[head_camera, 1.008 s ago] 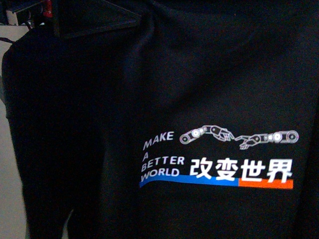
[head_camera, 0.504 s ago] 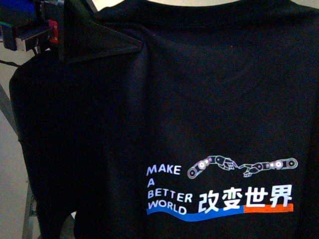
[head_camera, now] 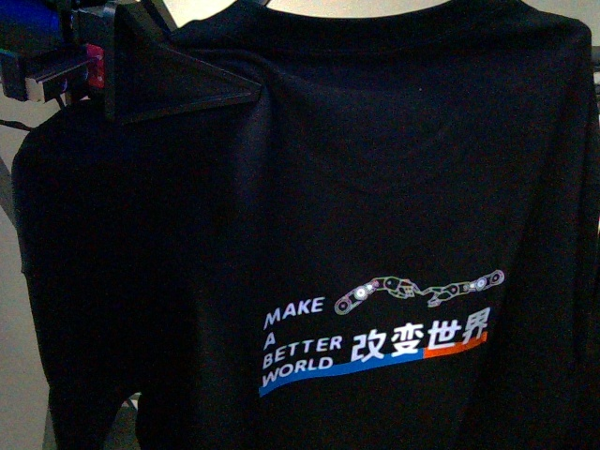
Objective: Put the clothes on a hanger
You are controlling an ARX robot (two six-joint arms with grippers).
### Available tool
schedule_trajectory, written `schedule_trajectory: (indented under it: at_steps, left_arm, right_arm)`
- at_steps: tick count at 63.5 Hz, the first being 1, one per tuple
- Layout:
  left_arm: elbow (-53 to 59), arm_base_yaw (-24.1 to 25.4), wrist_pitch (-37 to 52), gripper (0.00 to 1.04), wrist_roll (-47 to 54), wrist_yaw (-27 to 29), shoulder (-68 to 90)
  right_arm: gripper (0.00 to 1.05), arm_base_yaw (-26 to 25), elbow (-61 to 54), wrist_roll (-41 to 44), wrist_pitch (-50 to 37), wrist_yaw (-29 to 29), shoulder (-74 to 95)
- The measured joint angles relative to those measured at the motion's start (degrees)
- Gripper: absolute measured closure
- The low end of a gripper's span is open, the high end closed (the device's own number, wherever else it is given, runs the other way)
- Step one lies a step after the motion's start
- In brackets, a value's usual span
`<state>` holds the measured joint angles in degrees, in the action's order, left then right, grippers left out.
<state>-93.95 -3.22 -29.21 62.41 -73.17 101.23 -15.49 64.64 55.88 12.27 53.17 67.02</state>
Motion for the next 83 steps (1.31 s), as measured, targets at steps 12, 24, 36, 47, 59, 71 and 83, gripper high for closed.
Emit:
schedule_trajectory:
  at_steps: [12, 24, 36, 47, 59, 71, 83]
  left_arm:
    - [0.0, 0.1, 0.0, 1.0, -0.1, 0.1, 0.0]
    - [0.0, 0.1, 0.0, 1.0, -0.1, 0.1, 0.0]
    - [0.0, 0.1, 0.0, 1.0, -0.1, 0.1, 0.0]
    - [0.0, 0.1, 0.0, 1.0, -0.1, 0.4, 0.0]
    - [0.1, 0.1, 0.0, 1.0, -0.1, 1.2, 0.0]
    - [0.2, 0.1, 0.0, 0.86, -0.3, 0.1, 0.0]
    - [0.2, 0.1, 0.0, 0.47, -0.5, -1.0, -0.4]
  right_arm:
    - [0.07, 7.5, 9.7, 16.6, 11.2, -9.6, 6.2]
    - [0.07, 13.8, 16.1, 23.0, 13.2, -16.3, 12.6]
    - [0.07, 18.1, 21.2, 21.9, 12.4, -19.8, 18.2]
    - [0.28, 20.1, 22.0, 20.4, 11.5, -23.6, 21.6]
    - [0.54, 20.3, 19.5, 19.1, 6.3, -24.6, 22.2]
    - [0.82, 19.3, 17.3, 18.3, 2.7, -23.2, 21.9]
    - [1.01, 16.1, 13.2, 18.5, 0.7, -20.5, 20.5]
